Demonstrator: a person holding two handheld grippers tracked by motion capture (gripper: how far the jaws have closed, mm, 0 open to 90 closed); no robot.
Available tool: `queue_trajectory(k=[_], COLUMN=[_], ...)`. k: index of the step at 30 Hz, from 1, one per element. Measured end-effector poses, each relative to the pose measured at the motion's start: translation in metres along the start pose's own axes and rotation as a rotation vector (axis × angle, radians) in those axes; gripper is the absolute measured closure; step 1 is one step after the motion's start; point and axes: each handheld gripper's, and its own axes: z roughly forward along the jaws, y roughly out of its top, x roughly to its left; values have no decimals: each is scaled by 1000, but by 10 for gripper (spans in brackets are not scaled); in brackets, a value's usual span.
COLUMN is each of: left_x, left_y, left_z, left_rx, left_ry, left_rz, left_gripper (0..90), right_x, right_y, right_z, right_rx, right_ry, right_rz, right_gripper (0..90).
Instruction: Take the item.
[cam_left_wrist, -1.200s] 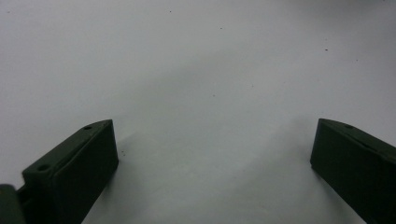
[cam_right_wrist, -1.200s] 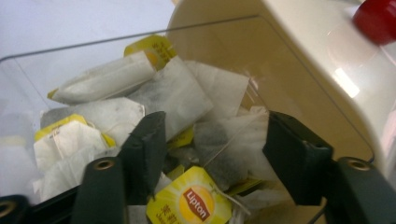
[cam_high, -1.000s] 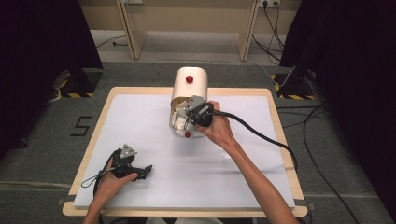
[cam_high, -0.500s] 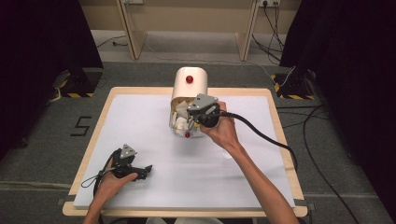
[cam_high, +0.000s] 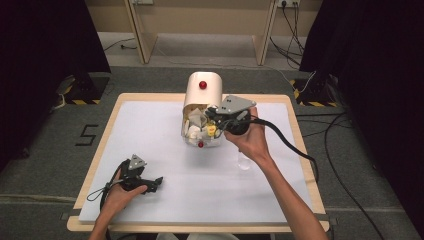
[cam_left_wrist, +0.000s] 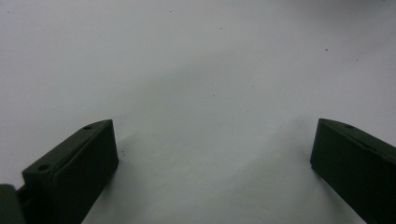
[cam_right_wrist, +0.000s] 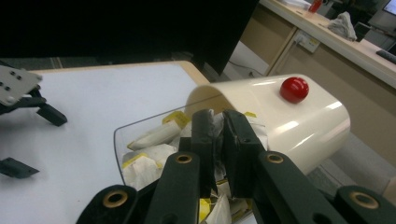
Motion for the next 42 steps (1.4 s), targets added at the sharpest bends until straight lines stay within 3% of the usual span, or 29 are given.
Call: queue_trajectory(k=[8,19,23,31,42], left_x=[0,0,0,0,0], left_y=[0,0,0,0,0], left_z=[0,0,0,0,0], left_rx=[0,1,0,0,-4], left_ry=[0,1,1,0,2], left_rz=[0,1,0,0,0], left_gripper=[0,0,0,0,0], right_x=[2,0,2,-1,-1], right_y=[-4,-42,-58,-80,-97], right_z=[-28,-59,-62,-65,-72], right_rx=[-9,-29,-41,-17,-7], right_ry=[-2,-35,-42,-47,-44], right_rz=[-13,56,88,135,171], right_gripper=[836,836,836,835,835])
